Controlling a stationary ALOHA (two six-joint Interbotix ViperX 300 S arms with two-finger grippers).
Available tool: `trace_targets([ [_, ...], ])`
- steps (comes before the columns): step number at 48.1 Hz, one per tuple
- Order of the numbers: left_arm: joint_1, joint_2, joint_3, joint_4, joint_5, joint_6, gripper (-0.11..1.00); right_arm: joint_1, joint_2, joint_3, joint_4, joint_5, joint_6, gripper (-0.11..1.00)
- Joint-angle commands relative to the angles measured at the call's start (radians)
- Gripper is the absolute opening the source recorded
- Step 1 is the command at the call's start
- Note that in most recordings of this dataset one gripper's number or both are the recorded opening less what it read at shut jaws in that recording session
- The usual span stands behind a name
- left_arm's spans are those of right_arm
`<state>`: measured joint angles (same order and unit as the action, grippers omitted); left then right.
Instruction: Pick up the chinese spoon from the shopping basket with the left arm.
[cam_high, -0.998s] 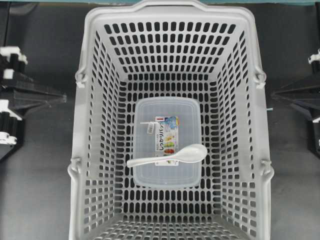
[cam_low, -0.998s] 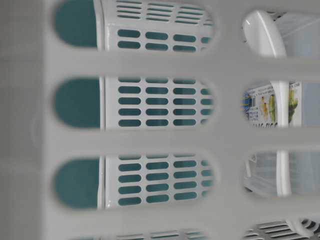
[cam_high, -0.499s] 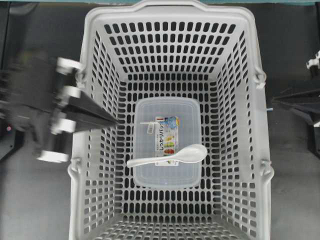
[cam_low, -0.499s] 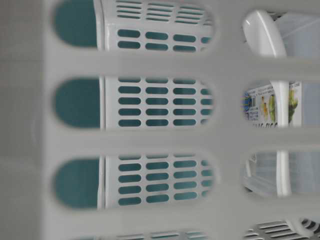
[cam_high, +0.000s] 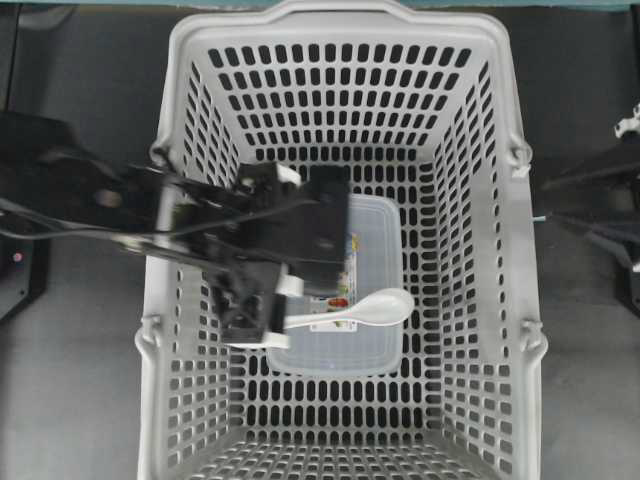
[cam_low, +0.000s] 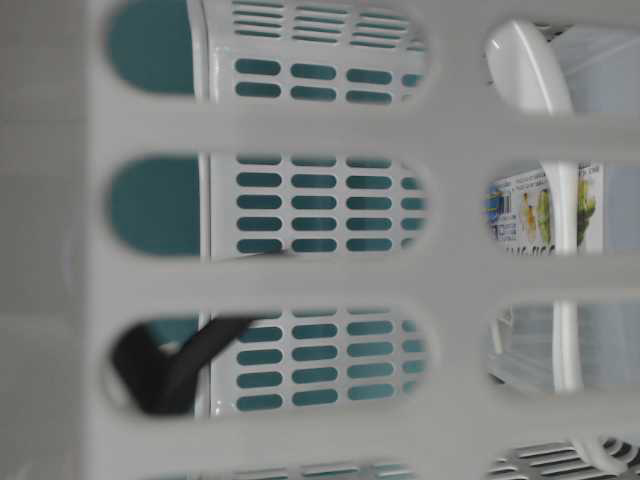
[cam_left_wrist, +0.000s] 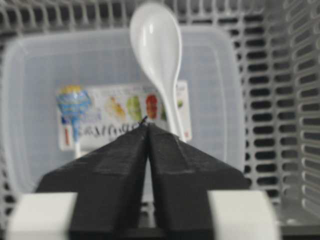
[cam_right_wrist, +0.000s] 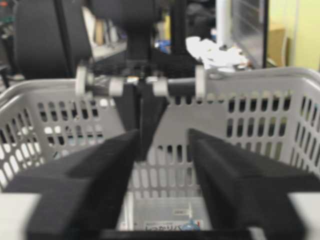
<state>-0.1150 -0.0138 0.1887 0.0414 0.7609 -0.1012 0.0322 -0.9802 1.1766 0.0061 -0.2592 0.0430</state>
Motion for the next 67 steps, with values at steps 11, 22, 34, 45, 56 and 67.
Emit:
trace_targets([
  [11, -0.014, 0.140, -0.063, 0.002, 0.006, -0.117, 0.75, 0.003, -0.006, -0.009, 0.003, -0.009, 0.000, 0.73],
  [22, -0.023, 0.187, -0.052, 0.003, 0.003, -0.118, 0.85, 0.003, -0.018, -0.002, 0.002, -0.009, 0.000, 0.72],
  [34, -0.028, 0.221, -0.035, 0.003, 0.000, -0.117, 0.83, 0.003, -0.018, 0.005, 0.002, -0.005, 0.000, 0.71],
  [45, -0.034, 0.236, -0.023, 0.003, -0.002, -0.127, 0.79, 0.003, -0.020, 0.009, 0.003, -0.005, 0.000, 0.71],
  [56, -0.034, 0.219, -0.038, 0.003, -0.002, -0.114, 0.27, 0.003, -0.020, 0.015, 0.003, -0.003, 0.000, 0.71],
  [67, -0.035, 0.161, -0.112, 0.003, 0.048, -0.114, 0.12, 0.003, -0.023, 0.020, 0.003, -0.003, 0.000, 0.71],
])
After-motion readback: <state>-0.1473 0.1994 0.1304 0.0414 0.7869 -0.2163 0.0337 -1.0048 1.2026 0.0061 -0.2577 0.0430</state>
